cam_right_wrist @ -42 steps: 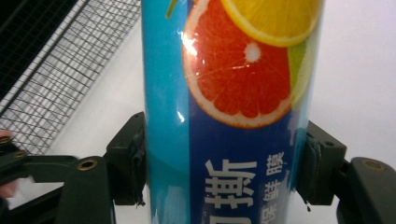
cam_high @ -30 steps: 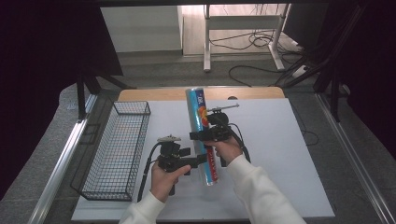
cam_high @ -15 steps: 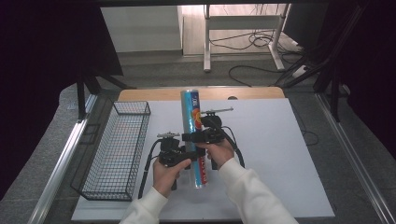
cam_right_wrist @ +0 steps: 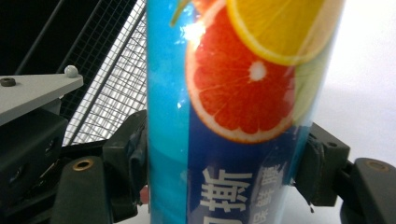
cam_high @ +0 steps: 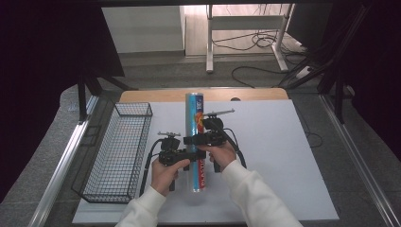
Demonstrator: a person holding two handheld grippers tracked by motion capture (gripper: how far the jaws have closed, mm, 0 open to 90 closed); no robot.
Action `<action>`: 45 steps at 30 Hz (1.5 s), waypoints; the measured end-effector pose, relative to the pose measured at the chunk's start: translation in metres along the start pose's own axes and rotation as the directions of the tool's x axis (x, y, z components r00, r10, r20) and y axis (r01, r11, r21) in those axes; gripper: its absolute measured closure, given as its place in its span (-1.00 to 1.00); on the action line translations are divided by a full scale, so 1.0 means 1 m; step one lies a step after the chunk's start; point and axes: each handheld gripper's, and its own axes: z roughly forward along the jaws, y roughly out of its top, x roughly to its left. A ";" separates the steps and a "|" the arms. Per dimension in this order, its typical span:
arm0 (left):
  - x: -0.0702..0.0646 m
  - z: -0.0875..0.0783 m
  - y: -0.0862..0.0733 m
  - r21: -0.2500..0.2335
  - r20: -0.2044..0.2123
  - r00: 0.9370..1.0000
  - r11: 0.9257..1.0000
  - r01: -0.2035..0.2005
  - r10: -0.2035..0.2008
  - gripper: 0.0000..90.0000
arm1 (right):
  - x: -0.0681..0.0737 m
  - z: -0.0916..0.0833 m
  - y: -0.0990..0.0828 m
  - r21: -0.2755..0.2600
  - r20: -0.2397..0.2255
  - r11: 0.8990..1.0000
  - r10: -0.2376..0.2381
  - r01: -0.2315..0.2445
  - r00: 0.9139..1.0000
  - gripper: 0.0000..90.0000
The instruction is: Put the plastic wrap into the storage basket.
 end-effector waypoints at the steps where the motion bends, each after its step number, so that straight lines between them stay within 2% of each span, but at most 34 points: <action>1: 0.004 -0.002 0.001 0.008 0.023 1.000 1.000 0.012 -0.012 -0.31 | -0.002 0.001 0.001 0.014 -0.008 1.000 0.002 -0.002 1.000 -0.42; 4: 0.006 -0.005 0.002 0.001 0.036 0.999 1.000 0.024 -0.024 -0.30 | -0.004 0.001 0.001 0.032 -0.006 0.999 -0.006 0.006 1.000 -0.50; 6: 0.007 -0.008 0.003 -0.007 0.019 1.000 1.000 0.009 -0.009 -0.30 | -0.006 0.001 0.001 0.048 -0.012 0.999 -0.004 0.005 1.000 -0.69; 8: 0.009 -0.010 0.003 -0.008 0.012 1.000 1.000 0.013 -0.013 -0.30 | -0.008 0.000 0.001 0.055 -0.022 0.998 0.005 -0.004 1.000 -0.71; 10: 0.011 -0.010 0.003 -0.005 0.026 0.999 1.000 0.026 -0.026 -0.30 | -0.011 -0.001 0.002 0.061 -0.049 0.998 0.017 -0.014 0.999 -0.71; 16: 0.014 -0.012 0.004 -0.014 0.002 0.999 0.999 0.038 -0.038 -0.29 | -0.015 -0.012 0.001 0.035 -0.076 0.999 0.020 -0.018 0.997 -0.73; 17: 0.015 -0.013 0.004 -0.015 -0.004 0.999 0.999 0.040 -0.040 -0.29 | -0.017 -0.020 0.000 0.018 -0.091 1.000 0.023 -0.021 0.996 -0.75; 18: 0.015 -0.014 0.003 -0.017 -0.011 0.999 0.999 0.038 -0.038 -0.29 | -0.017 -0.020 0.000 0.018 -0.091 1.000 0.023 -0.021 0.996 -0.75; 19: 0.015 -0.015 0.003 -0.018 -0.022 0.999 0.999 0.030 -0.031 -0.29 | -0.021 -0.031 -0.003 -0.008 -0.097 1.000 0.016 -0.017 0.995 -0.75; 20: 0.014 -0.017 0.003 -0.019 -0.034 0.999 1.000 0.021 -0.022 -0.29 | -0.021 -0.031 -0.003 -0.008 -0.097 1.000 0.016 -0.017 0.995 -0.75; 22: 0.013 -0.020 0.004 -0.018 -0.045 0.999 1.000 0.014 -0.014 -0.29 | -0.028 -0.044 -0.008 -0.036 -0.095 0.999 0.012 -0.016 0.995 -0.75; 23: 0.013 -0.021 0.004 -0.020 -0.052 0.999 1.000 0.009 -0.010 -0.29 | -0.032 -0.051 -0.011 -0.047 -0.083 0.999 0.004 -0.008 0.997 -0.75; 24: 0.012 -0.023 0.004 -0.015 -0.060 0.998 1.000 -0.002 0.001 -0.29 | -0.040 -0.063 -0.018 -0.067 -0.046 0.998 -0.021 0.018 0.999 -0.75; 25: 0.012 -0.025 0.004 -0.016 -0.066 0.998 1.000 -0.003 0.002 -0.29 | -0.040 -0.063 -0.018 -0.067 -0.046 0.998 -0.021 0.018 0.999 -0.75; 27: 0.012 -0.031 0.004 -0.013 -0.083 0.997 1.000 -0.006 0.005 -0.29 | -0.050 -0.075 -0.028 -0.080 -0.012 0.996 -0.042 0.041 0.999 -0.74; 28: 0.011 -0.033 0.004 -0.007 -0.093 0.996 1.000 -0.011 0.010 -0.29 | -0.062 -0.084 -0.039 -0.078 0.015 0.995 -0.060 0.061 0.998 -0.73; 30: 0.009 -0.043 0.005 0.005 -0.123 0.992 1.000 -0.027 0.027 -0.29 | -0.072 -0.089 -0.048 -0.074 0.030 0.995 -0.065 0.067 0.997 -0.72; 33: 0.007 -0.050 0.007 0.014 -0.147 0.988 0.999 -0.037 0.038 -0.29 | -0.082 -0.091 -0.058 -0.074 0.057 0.994 -0.081 0.085 0.995 -0.72; 34: 0.006 -0.058 0.009 0.019 -0.167 0.985 0.999 -0.045 0.047 -0.29 | -0.092 -0.090 -0.068 -0.072 0.085 0.992 -0.096 0.102 0.992 -0.72; 35: 0.006 -0.058 0.009 0.019 -0.167 0.985 0.999 -0.045 0.047 -0.29 | -0.092 -0.090 -0.068 -0.072 0.085 0.992 -0.096 0.102 0.992 -0.72; 36: 0.004 -0.065 0.012 0.018 -0.182 0.982 0.999 -0.045 0.047 -0.29 | -0.103 -0.088 -0.075 -0.070 0.107 0.992 -0.097 0.104 0.990 -0.72; 37: 0.004 -0.065 0.012 0.018 -0.182 0.982 0.999 -0.045 0.047 -0.29 | -0.103 -0.088 -0.075 -0.070 0.107 0.992 -0.097 0.104 0.990 -0.72; 38: 0.002 -0.069 0.013 0.015 -0.188 0.981 0.999 -0.043 0.045 -0.29 | -0.114 -0.087 -0.082 -0.068 0.139 0.992 -0.097 0.107 0.986 -0.70; 39: 0.001 -0.072 0.015 0.012 -0.192 0.980 0.999 -0.044 0.046 -0.29 | -0.114 -0.087 -0.082 -0.068 0.139 0.992 -0.097 0.107 0.986 -0.70; 40: -0.002 -0.078 0.017 0.011 -0.211 0.976 0.999 -0.053 0.054 -0.29 | -0.124 -0.087 -0.087 -0.063 0.151 0.992 -0.097 0.108 0.984 -0.70; 41: -0.002 -0.078 0.017 0.011 -0.211 0.976 0.999 -0.053 0.054 -0.29 | -0.124 -0.087 -0.087 -0.063 0.151 0.992 -0.097 0.108 0.984 -0.70; 43: -0.006 -0.082 0.018 0.011 -0.226 0.972 0.998 -0.064 0.065 -0.29 | -0.131 -0.088 -0.093 -0.063 0.158 0.992 -0.101 0.112 0.982 -0.70; 45: -0.010 -0.087 0.019 0.010 -0.233 0.970 0.998 -0.070 0.070 -0.29 | -0.137 -0.090 -0.098 -0.049 0.184 0.989 -0.131 0.142 0.974 -0.69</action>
